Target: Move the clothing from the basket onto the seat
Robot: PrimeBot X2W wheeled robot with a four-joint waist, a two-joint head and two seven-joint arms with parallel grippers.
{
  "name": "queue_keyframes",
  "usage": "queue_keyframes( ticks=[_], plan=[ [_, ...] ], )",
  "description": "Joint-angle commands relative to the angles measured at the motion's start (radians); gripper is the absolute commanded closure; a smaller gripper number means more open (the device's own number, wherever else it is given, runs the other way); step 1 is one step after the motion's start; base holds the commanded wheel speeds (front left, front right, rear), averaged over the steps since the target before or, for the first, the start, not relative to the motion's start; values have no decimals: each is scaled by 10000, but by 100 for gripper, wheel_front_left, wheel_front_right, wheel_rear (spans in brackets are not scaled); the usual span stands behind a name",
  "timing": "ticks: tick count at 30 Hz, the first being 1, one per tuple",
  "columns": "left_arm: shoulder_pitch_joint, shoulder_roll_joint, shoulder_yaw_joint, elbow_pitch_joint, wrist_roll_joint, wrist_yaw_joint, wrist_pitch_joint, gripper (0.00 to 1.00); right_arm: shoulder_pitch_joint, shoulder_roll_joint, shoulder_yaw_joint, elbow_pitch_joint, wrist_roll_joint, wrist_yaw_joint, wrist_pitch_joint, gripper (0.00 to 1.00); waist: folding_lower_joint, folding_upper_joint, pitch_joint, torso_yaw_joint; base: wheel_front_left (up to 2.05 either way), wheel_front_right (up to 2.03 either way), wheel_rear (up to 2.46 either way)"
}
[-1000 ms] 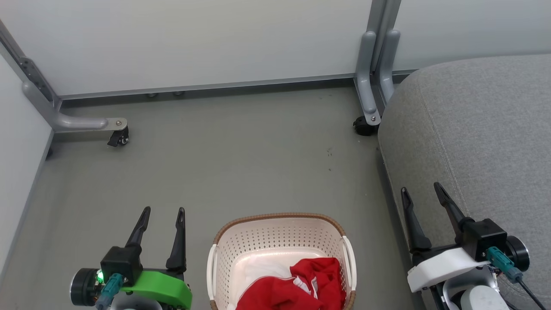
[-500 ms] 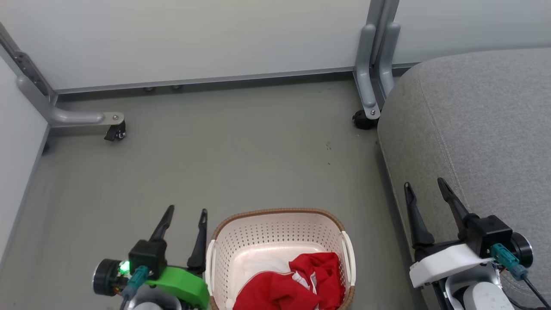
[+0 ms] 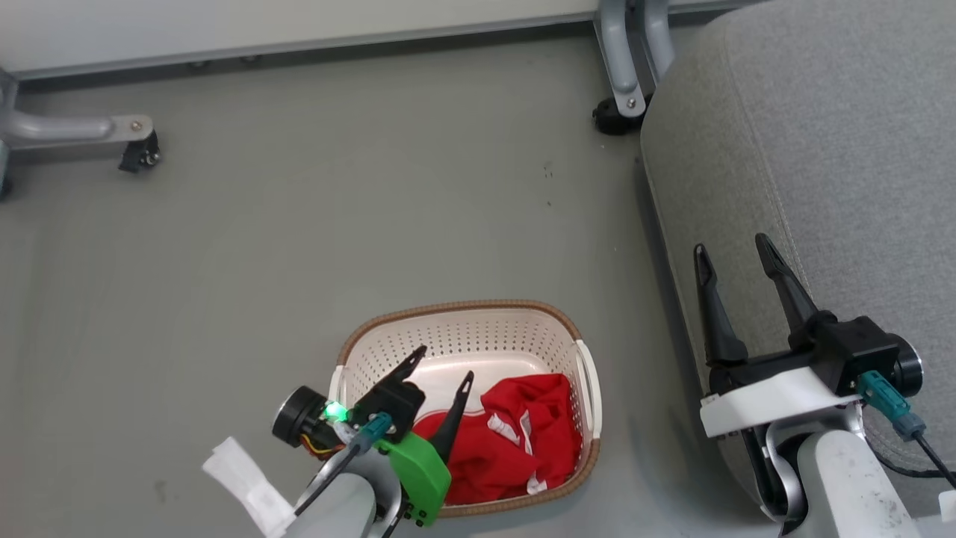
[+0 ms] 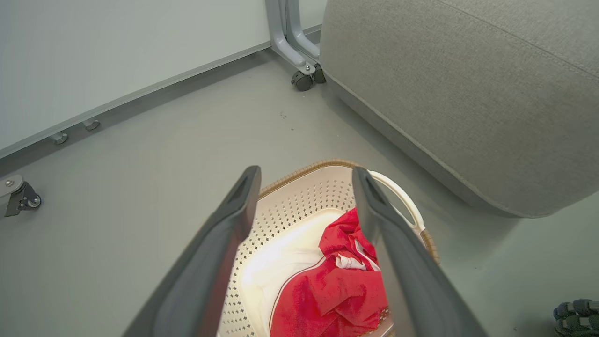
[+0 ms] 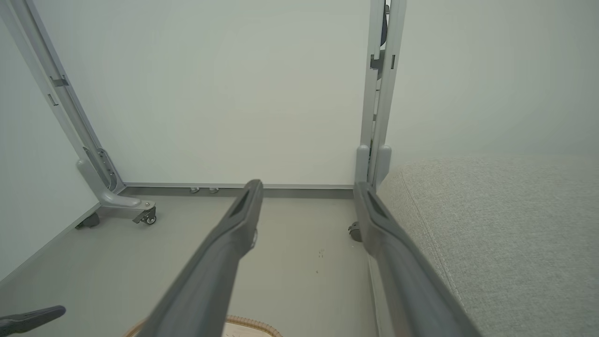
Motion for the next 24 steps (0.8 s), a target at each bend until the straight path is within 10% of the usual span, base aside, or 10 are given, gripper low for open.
queue_keyframes(
  ticks=[1,24],
  plan=[
    [-397,44,-334,300,-104,-30,25,0,-252,-24,11,-38,89,1,-91,0,0,-1,1045,-435,0,0,0],
    [-3829,52,-3685,4670,-64,-30,455,0,-2110,-20,537,-226,831,1,-534,0,0,-1,4945,-1507,0,0,0]
  ],
)
